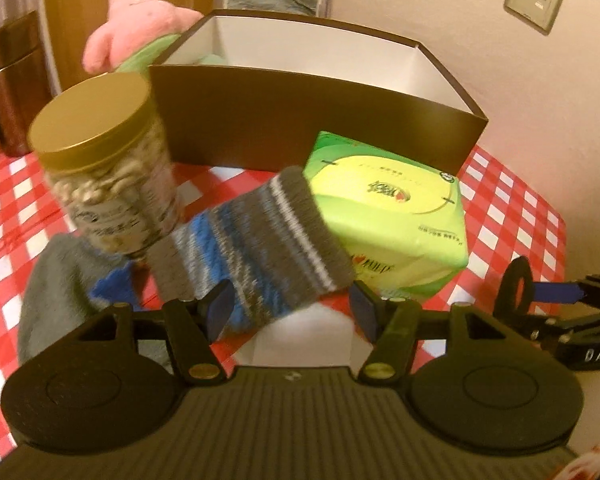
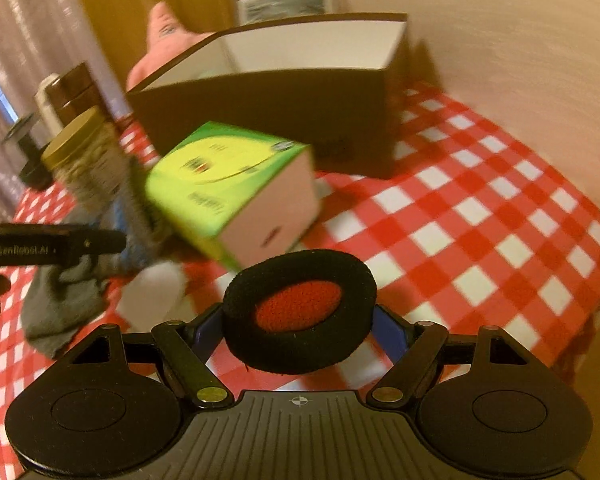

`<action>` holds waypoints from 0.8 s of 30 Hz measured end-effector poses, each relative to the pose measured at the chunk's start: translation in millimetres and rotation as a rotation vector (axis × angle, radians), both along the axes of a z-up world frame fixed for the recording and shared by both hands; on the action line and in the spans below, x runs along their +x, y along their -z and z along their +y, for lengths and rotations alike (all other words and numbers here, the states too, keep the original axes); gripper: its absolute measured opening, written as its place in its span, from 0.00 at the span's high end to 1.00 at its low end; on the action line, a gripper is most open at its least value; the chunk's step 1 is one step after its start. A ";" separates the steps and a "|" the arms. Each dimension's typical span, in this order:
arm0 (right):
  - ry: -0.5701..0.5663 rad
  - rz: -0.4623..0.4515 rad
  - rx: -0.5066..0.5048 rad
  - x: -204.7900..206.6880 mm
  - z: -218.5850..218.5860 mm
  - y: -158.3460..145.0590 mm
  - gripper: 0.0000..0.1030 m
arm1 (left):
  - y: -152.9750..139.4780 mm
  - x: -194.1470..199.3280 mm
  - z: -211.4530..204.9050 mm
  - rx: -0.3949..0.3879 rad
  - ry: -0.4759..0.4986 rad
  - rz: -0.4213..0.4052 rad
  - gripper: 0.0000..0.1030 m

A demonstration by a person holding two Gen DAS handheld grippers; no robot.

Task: Organize soft objects
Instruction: 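Grasp the grey striped sock with the left tool while the right tool lifts the sponge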

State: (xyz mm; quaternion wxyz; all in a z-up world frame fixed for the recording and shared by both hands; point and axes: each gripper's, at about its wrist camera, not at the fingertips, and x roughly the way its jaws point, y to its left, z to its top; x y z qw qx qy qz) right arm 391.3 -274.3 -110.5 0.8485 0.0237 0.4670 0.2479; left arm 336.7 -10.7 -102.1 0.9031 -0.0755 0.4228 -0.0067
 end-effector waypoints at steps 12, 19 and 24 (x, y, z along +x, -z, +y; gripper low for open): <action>0.085 -0.013 0.001 22.9 -29.4 -4.5 0.24 | 14.7 35.8 -12.5 0.011 -0.018 0.021 0.38; 0.080 -0.002 0.003 25.8 -31.3 -1.3 0.24 | 31.9 43.1 -10.3 0.003 -0.003 0.011 0.80; 0.079 0.000 0.004 28.2 -32.9 -1.1 0.24 | 35.2 38.1 -8.9 0.024 0.007 0.012 0.96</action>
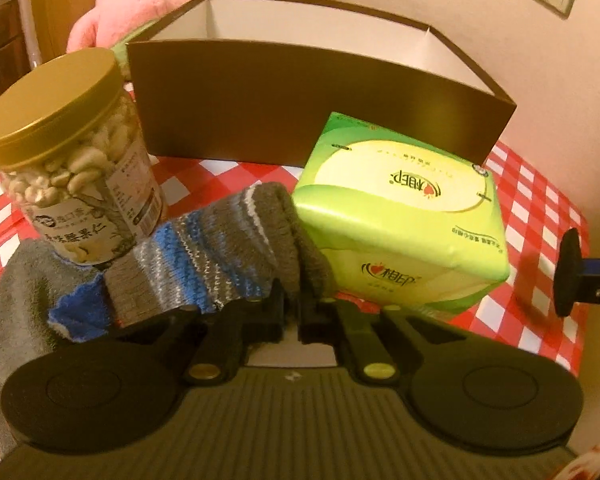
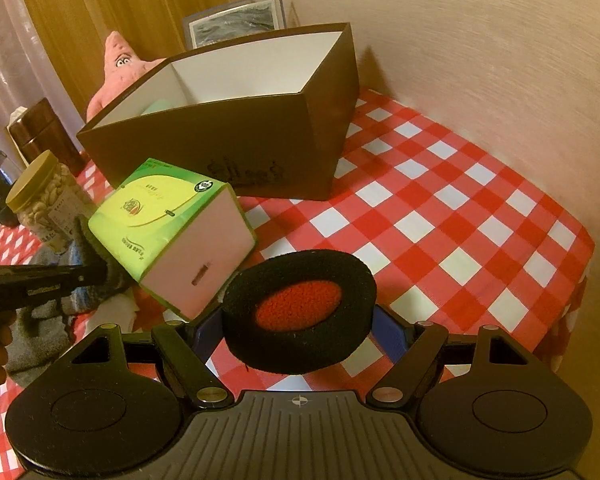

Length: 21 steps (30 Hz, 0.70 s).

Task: Organize soft objects
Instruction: 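Grasp the grey striped sock with the left tool while the right tool lifts the sponge, then carry the striped sock and black sponge with both tools toward the brown box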

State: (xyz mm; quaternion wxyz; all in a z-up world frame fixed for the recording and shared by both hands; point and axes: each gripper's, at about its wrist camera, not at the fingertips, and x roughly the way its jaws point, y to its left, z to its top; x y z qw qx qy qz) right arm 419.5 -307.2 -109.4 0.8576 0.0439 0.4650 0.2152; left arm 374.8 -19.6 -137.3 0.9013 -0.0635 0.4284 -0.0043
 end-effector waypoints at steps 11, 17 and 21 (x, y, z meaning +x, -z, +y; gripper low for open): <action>-0.024 -0.016 0.015 0.3 3.1 -4.6 0.24 | -33.2 -38.0 13.9 0.009 -0.021 -0.081 0.96; -0.029 -0.023 0.029 -2.1 2.5 -7.3 0.24 | -55.4 -66.6 24.8 0.032 -0.045 -0.105 0.96; -0.033 -0.032 0.042 -4.1 1.2 -10.5 0.24 | -71.3 -84.5 29.8 0.048 -0.067 -0.127 0.96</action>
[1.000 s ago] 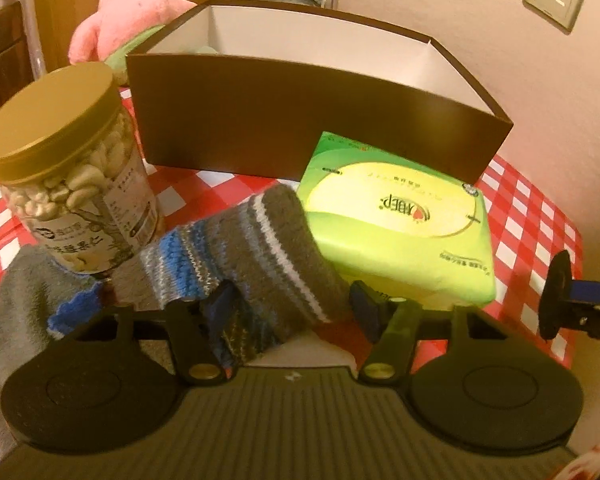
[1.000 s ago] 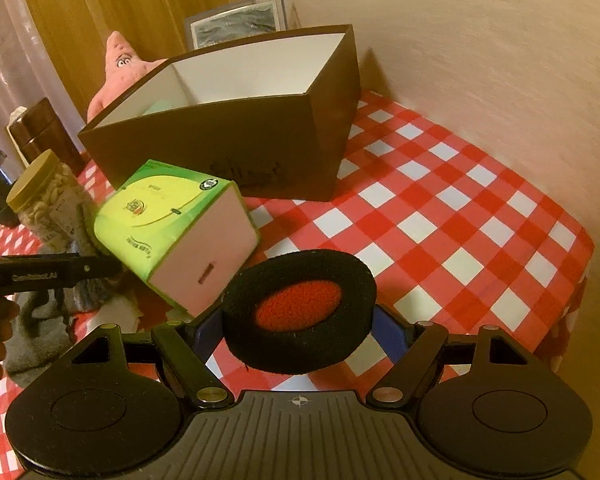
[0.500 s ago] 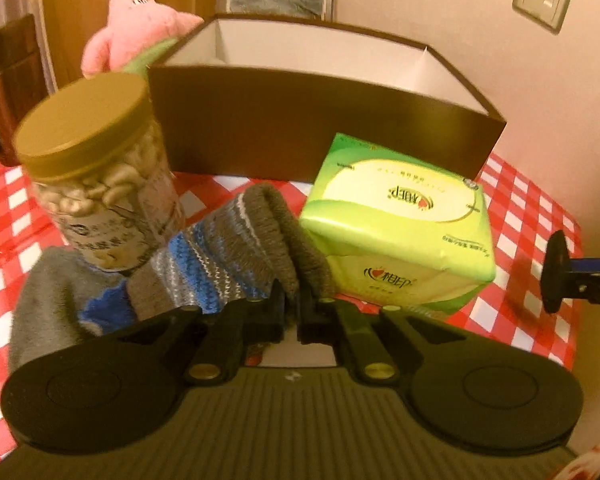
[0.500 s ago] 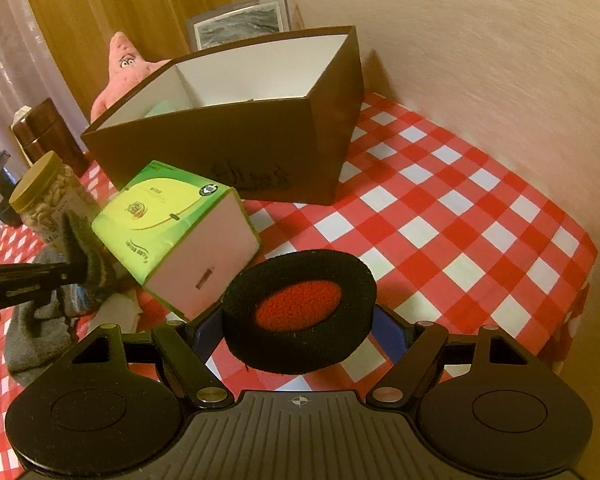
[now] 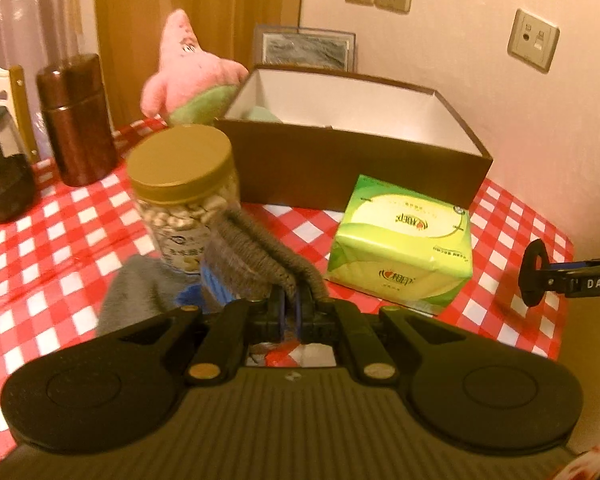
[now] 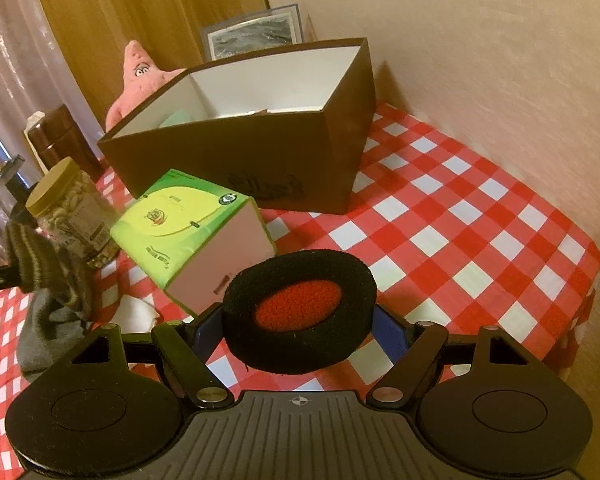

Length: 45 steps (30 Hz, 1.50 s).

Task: Organize soft objects
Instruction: 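Carry the striped sock and black sponge with both tools toward the brown box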

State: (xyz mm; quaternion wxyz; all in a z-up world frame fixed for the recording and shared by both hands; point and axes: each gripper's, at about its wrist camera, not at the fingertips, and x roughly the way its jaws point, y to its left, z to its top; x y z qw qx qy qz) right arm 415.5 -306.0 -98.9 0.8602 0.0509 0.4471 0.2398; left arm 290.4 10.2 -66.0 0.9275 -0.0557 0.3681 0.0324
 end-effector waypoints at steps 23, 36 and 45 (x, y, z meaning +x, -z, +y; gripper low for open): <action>-0.004 -0.027 0.040 -13.3 -43.6 -15.6 0.24 | -50.0 -47.5 -71.4 -0.085 0.145 -0.040 0.96; 0.015 -0.011 -0.001 7.7 -82.8 -13.3 0.24 | -48.7 -8.8 -139.0 -0.142 0.305 -0.059 0.96; 0.005 -0.027 -0.033 44.9 -104.8 -15.3 0.24 | -57.5 35.7 -178.6 -0.157 0.381 -0.106 0.96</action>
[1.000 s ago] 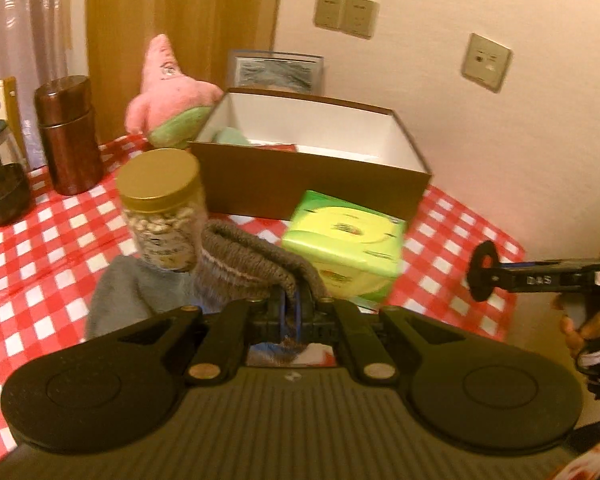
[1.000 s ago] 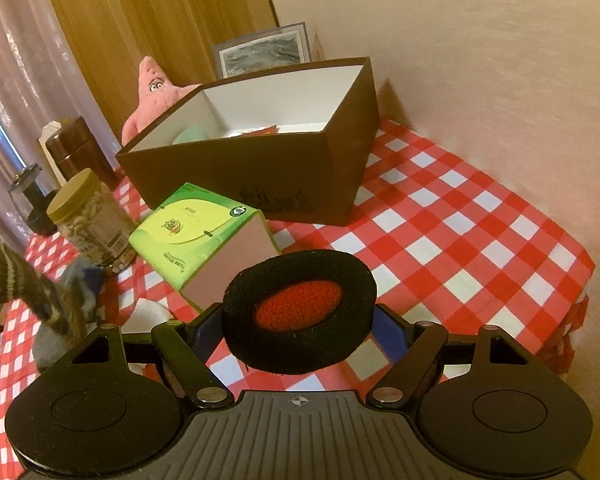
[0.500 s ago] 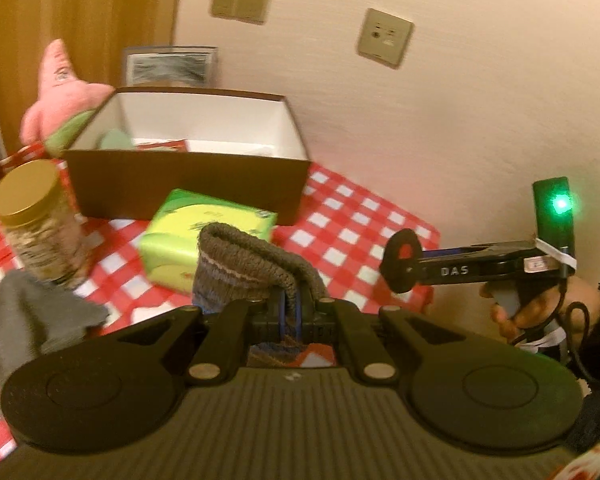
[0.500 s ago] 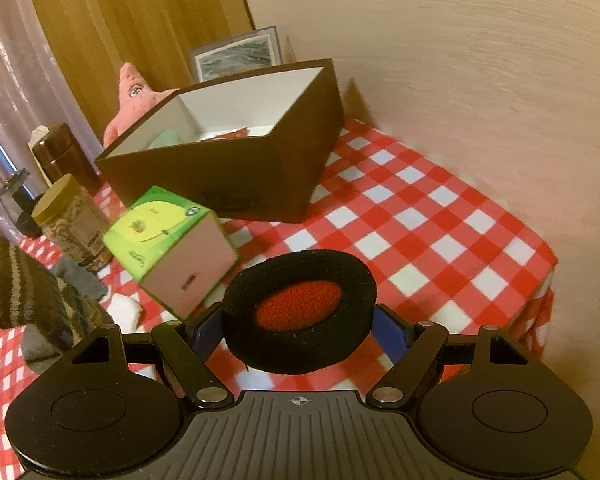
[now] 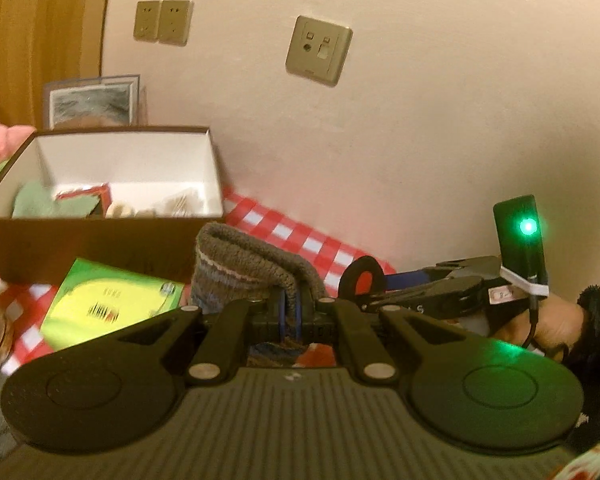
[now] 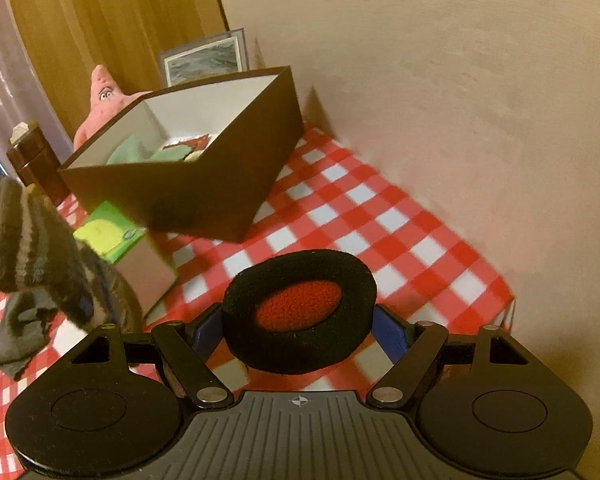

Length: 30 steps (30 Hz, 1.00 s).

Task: Organize soft objects
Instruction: 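Carry the striped sock and black sponge with both tools toward the brown box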

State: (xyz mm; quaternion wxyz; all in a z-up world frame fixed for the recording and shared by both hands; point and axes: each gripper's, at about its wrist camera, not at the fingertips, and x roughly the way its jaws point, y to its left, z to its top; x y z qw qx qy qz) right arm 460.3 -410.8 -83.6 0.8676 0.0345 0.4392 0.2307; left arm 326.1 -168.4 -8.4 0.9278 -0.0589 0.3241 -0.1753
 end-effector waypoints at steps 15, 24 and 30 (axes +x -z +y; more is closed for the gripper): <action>-0.107 -0.152 0.045 93.8 20.9 -36.7 0.24 | -38.3 88.7 -11.0 -0.003 -0.108 -0.142 0.96; -0.223 -0.224 0.112 157.0 62.3 -49.6 0.24 | -52.2 147.2 13.2 0.035 -0.253 -0.174 0.96; -0.288 -0.234 0.121 184.6 87.0 -47.7 0.24 | -39.6 181.0 36.3 0.064 -0.354 -0.109 0.96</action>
